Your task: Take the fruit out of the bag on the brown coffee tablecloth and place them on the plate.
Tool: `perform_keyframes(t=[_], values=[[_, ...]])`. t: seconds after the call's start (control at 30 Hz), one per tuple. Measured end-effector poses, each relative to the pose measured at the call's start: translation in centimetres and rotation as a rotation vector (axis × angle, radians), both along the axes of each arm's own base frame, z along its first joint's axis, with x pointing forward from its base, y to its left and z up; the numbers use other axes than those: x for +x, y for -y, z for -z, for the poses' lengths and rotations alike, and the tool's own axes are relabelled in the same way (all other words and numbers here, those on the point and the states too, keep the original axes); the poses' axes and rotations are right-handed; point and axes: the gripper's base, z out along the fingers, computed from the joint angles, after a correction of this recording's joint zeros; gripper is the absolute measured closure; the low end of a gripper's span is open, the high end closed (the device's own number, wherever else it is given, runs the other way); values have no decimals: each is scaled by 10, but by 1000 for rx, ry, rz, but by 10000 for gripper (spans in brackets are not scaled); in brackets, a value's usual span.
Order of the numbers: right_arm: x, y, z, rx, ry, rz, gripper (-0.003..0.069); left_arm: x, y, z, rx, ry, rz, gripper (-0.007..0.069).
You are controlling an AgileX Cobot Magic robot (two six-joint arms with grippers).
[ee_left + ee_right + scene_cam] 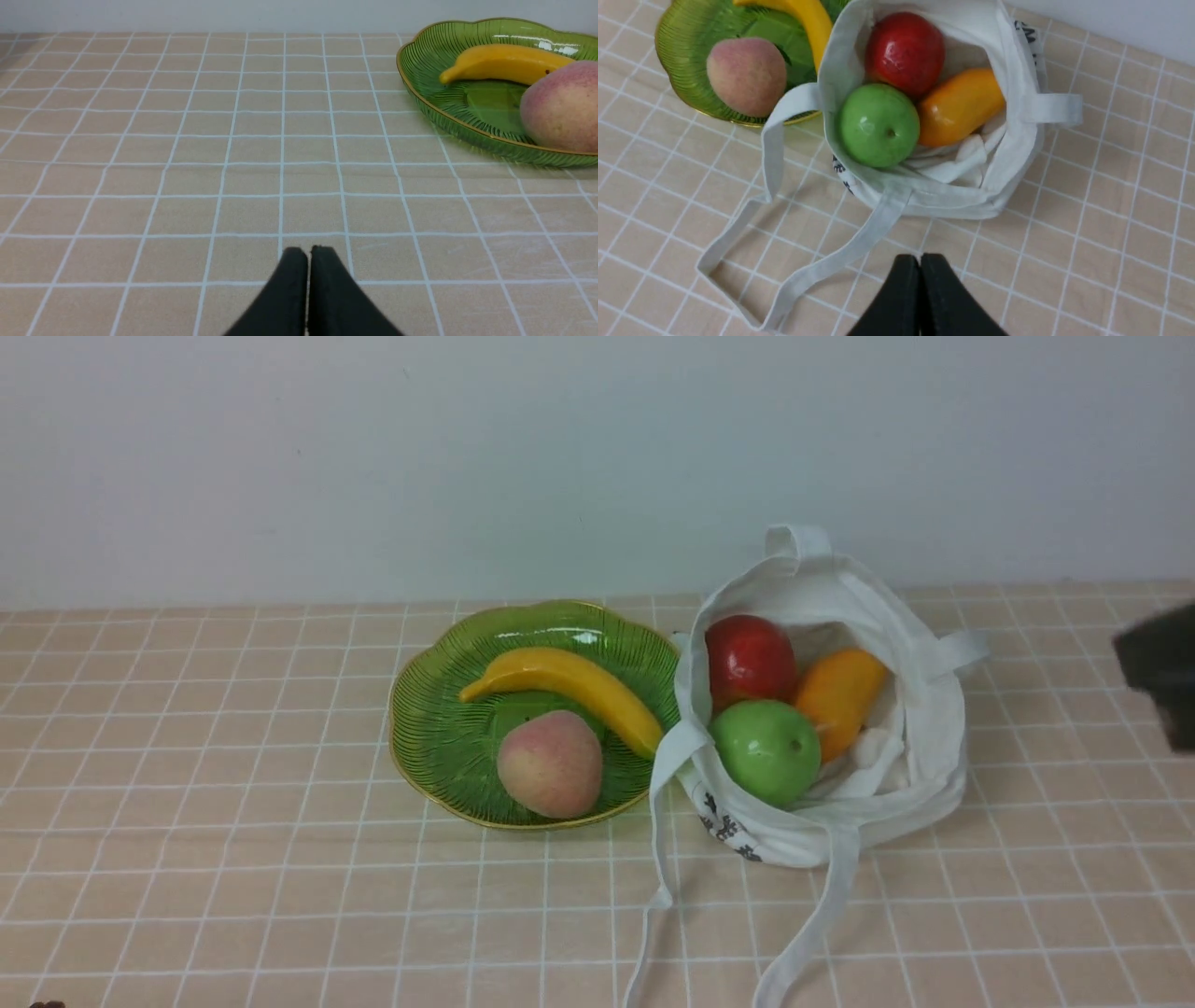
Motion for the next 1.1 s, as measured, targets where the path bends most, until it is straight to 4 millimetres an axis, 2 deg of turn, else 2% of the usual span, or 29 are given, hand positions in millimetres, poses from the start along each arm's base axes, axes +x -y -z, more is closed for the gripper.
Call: perform_keyframes(t=[0.07,0.1,0.13,0.2,0.37,0.53,1.1], values=[[-28,15,22,73,123,-16,671,0,0,0,0,0,0,632],[-41,21,41,133,232,-35,671,0,0,0,0,0,0,632],[-41,21,47,123,217,-35,672,0,0,0,0,0,0,632],[-54,27,71,180,352,-65,673,0,0,0,0,0,0,632],[-76,35,104,284,589,-118,673,0,0,0,0,0,0,632],[-82,38,107,311,644,-125,673,0,0,0,0,0,0,632],[-82,38,106,314,652,-127,673,0,0,0,0,0,0,632]])
